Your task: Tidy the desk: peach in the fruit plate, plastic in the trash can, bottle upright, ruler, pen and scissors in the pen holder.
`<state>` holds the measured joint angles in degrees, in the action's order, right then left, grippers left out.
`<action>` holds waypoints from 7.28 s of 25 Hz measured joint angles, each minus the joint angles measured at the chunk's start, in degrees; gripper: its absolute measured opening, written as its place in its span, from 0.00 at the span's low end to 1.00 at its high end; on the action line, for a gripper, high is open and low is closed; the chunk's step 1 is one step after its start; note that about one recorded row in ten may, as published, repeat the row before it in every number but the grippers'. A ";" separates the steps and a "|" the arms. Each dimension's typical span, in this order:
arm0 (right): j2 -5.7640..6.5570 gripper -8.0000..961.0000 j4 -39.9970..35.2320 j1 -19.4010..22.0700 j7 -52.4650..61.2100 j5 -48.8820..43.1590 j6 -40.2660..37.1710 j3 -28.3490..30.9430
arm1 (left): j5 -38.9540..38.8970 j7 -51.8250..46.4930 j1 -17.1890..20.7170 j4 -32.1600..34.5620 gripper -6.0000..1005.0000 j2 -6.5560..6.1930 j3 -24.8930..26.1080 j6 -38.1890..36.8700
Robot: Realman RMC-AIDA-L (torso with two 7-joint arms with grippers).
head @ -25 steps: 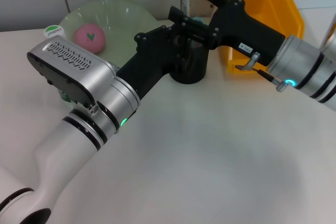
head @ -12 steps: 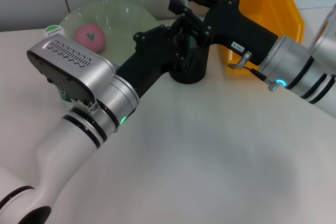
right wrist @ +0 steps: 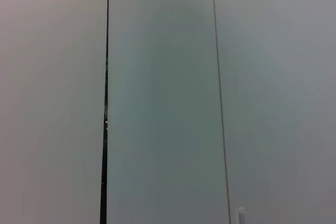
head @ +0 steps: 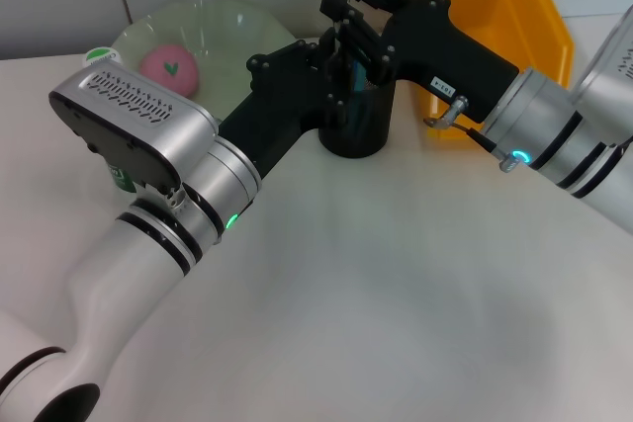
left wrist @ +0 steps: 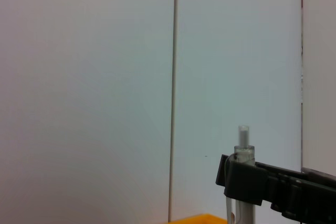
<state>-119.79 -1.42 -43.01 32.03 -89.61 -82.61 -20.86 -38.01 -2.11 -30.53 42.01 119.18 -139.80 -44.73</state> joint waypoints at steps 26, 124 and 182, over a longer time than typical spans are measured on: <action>0.00 0.15 1.32 -0.36 -1.10 0.33 0.00 0.03 | -0.04 -0.48 -0.15 -0.17 0.17 0.00 -0.03 0.08; 0.06 0.22 2.51 -6.15 1.19 3.39 22.10 3.47 | 61.58 -49.23 19.00 -10.07 0.79 -6.57 25.39 -24.86; 10.05 0.81 -28.58 12.06 53.21 -21.29 -21.63 -25.13 | 118.57 -72.61 1.01 -13.21 0.80 -10.31 62.54 -46.97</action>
<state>-109.74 -30.00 -30.95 85.24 -110.89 -104.24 -45.99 80.55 -74.73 -29.52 28.80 108.87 -77.26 -91.70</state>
